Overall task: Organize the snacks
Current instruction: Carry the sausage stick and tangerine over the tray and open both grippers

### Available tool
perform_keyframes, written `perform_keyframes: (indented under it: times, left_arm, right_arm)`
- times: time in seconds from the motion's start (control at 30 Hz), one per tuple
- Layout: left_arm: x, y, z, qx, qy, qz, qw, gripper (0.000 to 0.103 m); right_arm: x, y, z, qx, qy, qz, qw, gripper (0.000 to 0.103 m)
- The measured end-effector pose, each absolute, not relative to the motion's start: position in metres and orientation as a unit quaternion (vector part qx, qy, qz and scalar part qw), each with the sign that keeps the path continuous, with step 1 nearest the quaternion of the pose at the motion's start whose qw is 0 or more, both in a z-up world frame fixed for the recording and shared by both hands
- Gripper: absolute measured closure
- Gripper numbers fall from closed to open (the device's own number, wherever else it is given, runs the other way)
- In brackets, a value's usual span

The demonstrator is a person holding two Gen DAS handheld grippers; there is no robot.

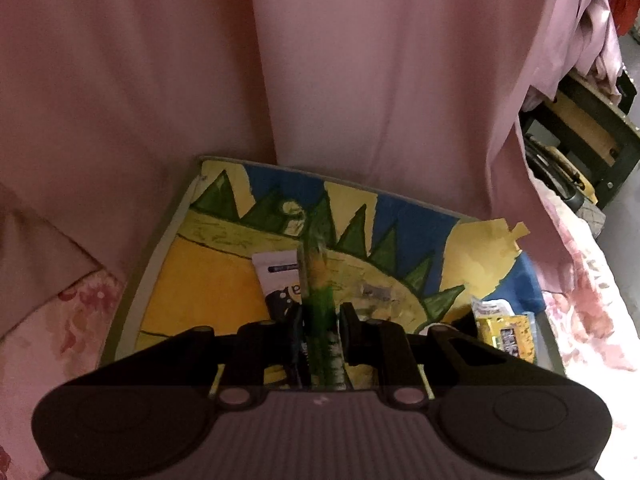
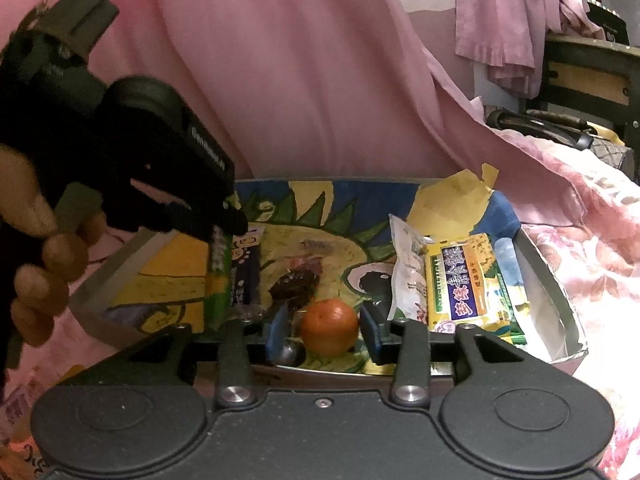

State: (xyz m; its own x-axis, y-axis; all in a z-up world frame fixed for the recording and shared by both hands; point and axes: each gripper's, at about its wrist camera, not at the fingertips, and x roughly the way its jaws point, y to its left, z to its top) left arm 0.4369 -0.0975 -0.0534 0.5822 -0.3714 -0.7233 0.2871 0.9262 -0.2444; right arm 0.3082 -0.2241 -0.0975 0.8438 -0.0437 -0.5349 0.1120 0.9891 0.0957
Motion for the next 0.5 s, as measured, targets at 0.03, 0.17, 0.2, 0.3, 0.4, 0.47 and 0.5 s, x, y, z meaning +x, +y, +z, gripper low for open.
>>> perform_keyframes:
  times: [0.03, 0.17, 0.2, 0.3, 0.4, 0.47, 0.5]
  left_arm:
    - [0.436, -0.097, -0.053, -0.05, 0.417, -0.185, 0.888, 0.079]
    - [0.427, -0.098, -0.048, -0.038, 0.409, -0.181, 0.894, 0.051]
    - [0.424, -0.098, -0.046, -0.033, 0.405, -0.18, 0.896, 0.046]
    - [0.414, -0.095, -0.035, -0.033, 0.391, -0.179, 0.902, 0.034]
    - [0.401, -0.086, -0.019, -0.038, 0.371, -0.178, 0.911, 0.022]
    - [0.391, -0.079, -0.009, -0.037, 0.355, -0.174, 0.918, 0.016]
    - [0.385, -0.075, -0.003, -0.036, 0.345, -0.172, 0.922, 0.015]
  right_arm:
    - [0.308, -0.225, -0.097, 0.064, 0.277, -0.04, 0.958, 0.057]
    - [0.304, -0.227, -0.09, 0.074, 0.27, -0.037, 0.959, 0.046]
    - [0.302, -0.227, -0.087, 0.075, 0.267, -0.036, 0.96, 0.045]
    - [0.297, -0.228, -0.079, 0.078, 0.258, -0.038, 0.962, 0.036]
    - [0.288, -0.23, -0.068, 0.083, 0.245, -0.04, 0.965, 0.028]
    - [0.281, -0.232, -0.059, 0.086, 0.235, -0.041, 0.967, 0.024]
    - [0.277, -0.233, -0.053, 0.088, 0.228, -0.042, 0.969, 0.023]
